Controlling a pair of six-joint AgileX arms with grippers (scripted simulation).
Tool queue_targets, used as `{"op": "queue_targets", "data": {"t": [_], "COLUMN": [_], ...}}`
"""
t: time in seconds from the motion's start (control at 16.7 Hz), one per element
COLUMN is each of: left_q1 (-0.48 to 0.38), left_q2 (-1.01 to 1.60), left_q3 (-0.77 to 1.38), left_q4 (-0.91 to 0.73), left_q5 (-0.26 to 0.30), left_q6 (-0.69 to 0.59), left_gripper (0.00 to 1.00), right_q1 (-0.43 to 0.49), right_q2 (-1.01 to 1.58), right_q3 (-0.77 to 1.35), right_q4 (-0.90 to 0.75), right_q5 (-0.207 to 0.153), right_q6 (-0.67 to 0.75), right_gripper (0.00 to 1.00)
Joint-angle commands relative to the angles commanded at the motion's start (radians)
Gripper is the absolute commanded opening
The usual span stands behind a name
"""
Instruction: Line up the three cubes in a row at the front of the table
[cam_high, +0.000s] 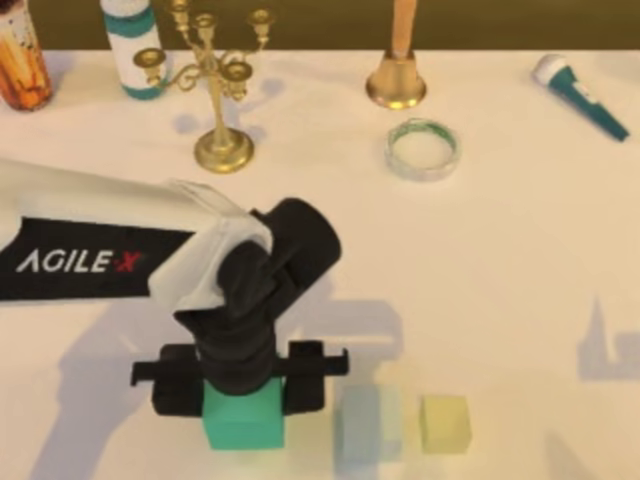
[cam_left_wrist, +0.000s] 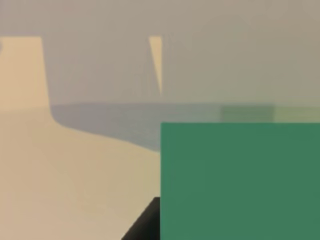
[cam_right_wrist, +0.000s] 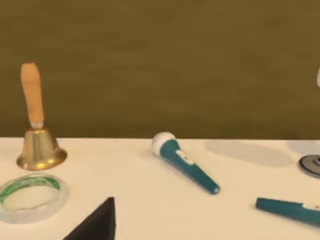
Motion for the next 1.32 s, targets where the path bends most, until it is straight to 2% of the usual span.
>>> {"op": "queue_targets", "data": {"t": [0.24, 1.02, 1.32], "left_q1": [0.0, 0.0, 0.0], "left_q2": [0.004, 0.004, 0.004], "left_q3": [-0.005, -0.005, -0.005], "left_q4": [0.008, 0.008, 0.008], "left_q5": [0.0, 0.0, 0.0], "left_q6": [0.0, 0.0, 0.0], "left_gripper": [0.0, 0.98, 1.0], "right_q1": [0.0, 0.0, 0.0], "right_q2": [0.0, 0.0, 0.0], "right_q3": [0.0, 0.0, 0.0], "right_q4": [0.0, 0.0, 0.0], "right_q5": [0.0, 0.0, 0.0], "right_q6": [0.0, 0.0, 0.0], "right_gripper": [1.0, 1.0, 1.0]}}
